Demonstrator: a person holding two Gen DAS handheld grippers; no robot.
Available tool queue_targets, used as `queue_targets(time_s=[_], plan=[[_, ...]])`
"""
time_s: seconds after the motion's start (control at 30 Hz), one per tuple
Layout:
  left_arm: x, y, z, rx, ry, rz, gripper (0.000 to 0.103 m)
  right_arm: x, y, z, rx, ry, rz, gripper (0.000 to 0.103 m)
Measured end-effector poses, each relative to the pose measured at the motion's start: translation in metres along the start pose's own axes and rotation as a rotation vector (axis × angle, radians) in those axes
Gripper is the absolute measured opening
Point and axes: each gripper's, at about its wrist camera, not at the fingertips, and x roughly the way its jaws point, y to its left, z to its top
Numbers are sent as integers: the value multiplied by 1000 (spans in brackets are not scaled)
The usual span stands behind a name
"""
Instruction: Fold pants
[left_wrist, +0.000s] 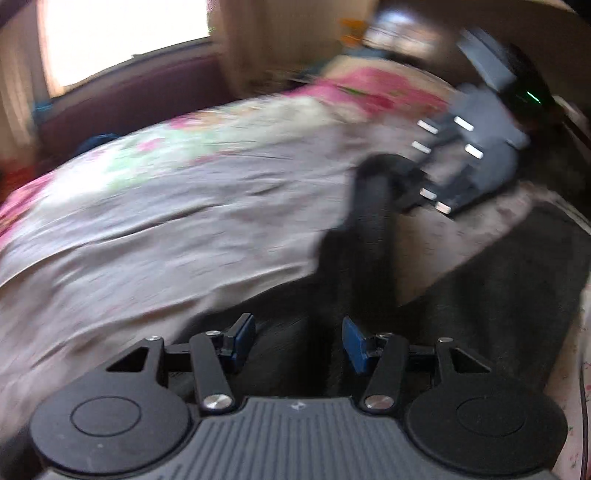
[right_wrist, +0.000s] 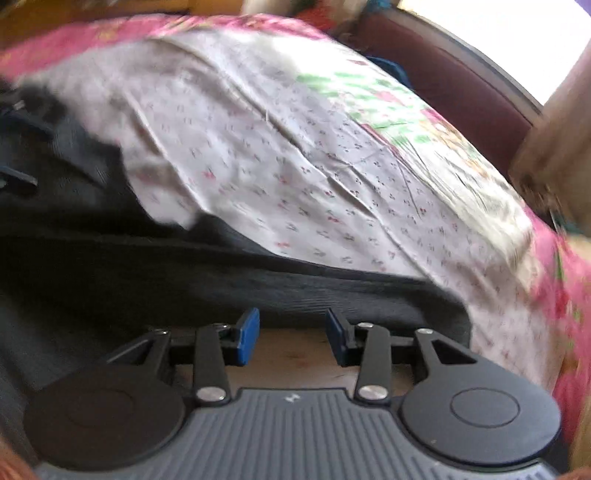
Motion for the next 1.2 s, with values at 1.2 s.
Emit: queue_targets(time_s=[1.2], plan=[[67,-63,9,102,153,-128,28,22,-71,-23,-65,199,86,24]])
